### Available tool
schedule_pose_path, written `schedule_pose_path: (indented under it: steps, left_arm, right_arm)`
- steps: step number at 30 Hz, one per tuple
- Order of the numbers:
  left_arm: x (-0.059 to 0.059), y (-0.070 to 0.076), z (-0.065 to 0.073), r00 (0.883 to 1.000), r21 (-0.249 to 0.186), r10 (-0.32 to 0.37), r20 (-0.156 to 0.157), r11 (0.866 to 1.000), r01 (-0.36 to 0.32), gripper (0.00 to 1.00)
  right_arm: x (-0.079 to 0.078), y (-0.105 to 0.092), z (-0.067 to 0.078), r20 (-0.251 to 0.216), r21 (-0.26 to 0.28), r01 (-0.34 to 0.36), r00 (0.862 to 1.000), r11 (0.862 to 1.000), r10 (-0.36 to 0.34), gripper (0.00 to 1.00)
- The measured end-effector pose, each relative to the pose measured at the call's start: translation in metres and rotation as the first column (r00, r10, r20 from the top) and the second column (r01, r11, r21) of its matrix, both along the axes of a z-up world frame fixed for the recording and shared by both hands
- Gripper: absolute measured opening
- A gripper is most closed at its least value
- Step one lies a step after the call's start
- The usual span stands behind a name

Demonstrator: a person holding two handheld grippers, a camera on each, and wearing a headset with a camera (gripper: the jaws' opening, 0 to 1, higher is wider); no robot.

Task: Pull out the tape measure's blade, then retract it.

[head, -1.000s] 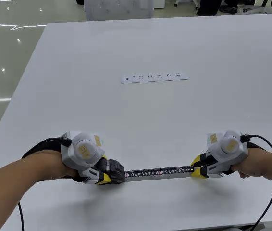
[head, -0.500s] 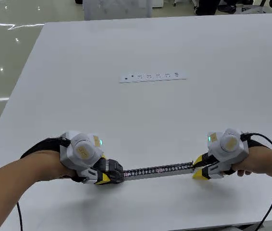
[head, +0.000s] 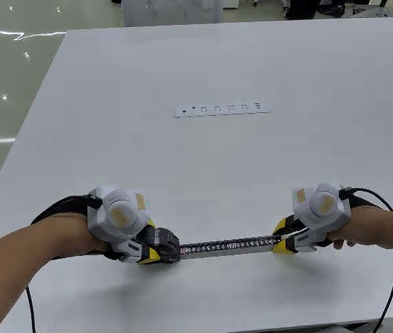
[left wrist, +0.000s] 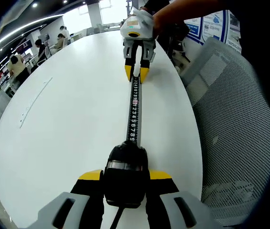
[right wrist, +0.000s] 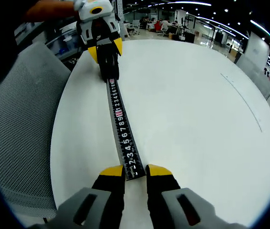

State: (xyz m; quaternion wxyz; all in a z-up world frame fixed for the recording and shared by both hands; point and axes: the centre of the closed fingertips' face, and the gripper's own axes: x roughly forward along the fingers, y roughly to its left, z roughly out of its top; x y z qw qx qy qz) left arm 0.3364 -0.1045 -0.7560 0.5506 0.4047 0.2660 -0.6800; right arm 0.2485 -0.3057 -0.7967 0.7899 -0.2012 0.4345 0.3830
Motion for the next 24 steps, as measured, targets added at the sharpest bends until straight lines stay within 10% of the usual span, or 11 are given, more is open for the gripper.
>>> schedule_pose_path:
  steps: [24]
  left_arm:
    - [0.000,0.001,0.002,1.000,-0.003,0.011,-0.001,1.000,-0.011,0.30]
  right_arm:
    - [-0.011,-0.011,0.000,0.003,-0.004,-0.037,0.999,0.999,0.037,0.13]
